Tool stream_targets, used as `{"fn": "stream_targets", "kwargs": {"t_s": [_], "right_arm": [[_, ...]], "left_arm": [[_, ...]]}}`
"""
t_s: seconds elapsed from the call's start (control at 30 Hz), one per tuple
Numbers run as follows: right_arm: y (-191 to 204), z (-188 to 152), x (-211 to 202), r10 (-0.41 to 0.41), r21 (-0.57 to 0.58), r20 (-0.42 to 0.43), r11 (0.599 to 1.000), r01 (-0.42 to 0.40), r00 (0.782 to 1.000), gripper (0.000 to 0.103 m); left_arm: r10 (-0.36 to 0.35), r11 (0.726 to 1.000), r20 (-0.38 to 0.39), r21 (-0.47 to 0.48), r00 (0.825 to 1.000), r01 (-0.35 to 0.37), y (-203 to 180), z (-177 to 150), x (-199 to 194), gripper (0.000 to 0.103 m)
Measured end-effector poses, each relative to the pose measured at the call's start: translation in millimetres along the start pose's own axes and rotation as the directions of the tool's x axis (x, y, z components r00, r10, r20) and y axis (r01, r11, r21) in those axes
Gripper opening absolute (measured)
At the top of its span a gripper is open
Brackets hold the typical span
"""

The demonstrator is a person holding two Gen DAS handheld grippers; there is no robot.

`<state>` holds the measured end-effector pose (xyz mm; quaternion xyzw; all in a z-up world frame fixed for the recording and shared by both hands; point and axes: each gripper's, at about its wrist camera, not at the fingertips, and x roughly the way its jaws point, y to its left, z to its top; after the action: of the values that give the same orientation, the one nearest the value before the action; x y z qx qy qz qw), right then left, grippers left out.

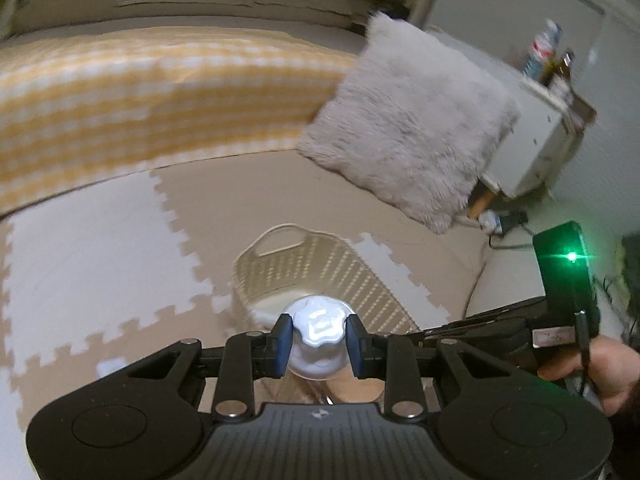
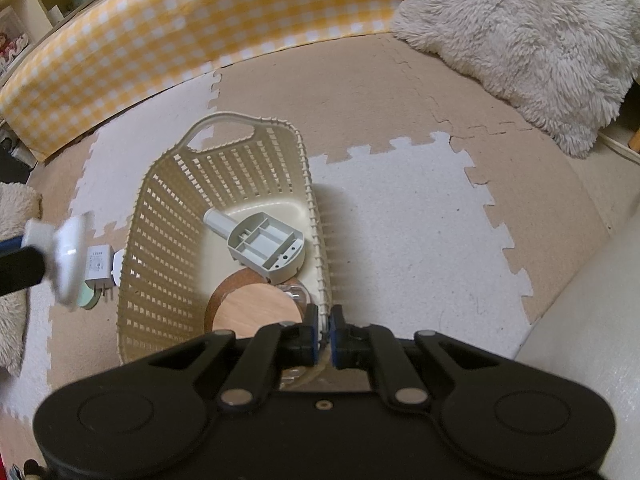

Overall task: Organize rigid objects
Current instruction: 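Lower the white knob cap into the basket and release it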

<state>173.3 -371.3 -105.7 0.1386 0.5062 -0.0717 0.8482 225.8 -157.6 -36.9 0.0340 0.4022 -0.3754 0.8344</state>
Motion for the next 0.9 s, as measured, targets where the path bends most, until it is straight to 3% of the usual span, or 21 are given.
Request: {"fn": "stream_targets", "kwargs": {"t_s": [0.2,0.53,0.73,0.9], "right_arm": [[1,0,0,0.001,0.000,-0.001,1.000,-0.001,1.000,0.006],[1,0,0,0.003,0.002,-0.002,1.000,-0.003,1.000,0.006],[0,1,0,0.005,0.002,-0.004,1.000,-0.005,1.000,0.006],[0,1,0,0.006,0.003,-0.004,1.000,-0.006,1.000,0.006]], "left_arm": [[0.032,0.993,-0.081,0.112,0.996,-0.023,-19,19,44,0.030],[0.144,0.962,-0.193,0.258,0.971,-0.091,-25,12,92,0.030],[0.237,0.930,-0.207,0.329,0.949,-0.161,-22,7,106,0.031],[0.256,0.923,-0.194,0.340,0.947,-0.180,-20,5,106,0.037]]}}
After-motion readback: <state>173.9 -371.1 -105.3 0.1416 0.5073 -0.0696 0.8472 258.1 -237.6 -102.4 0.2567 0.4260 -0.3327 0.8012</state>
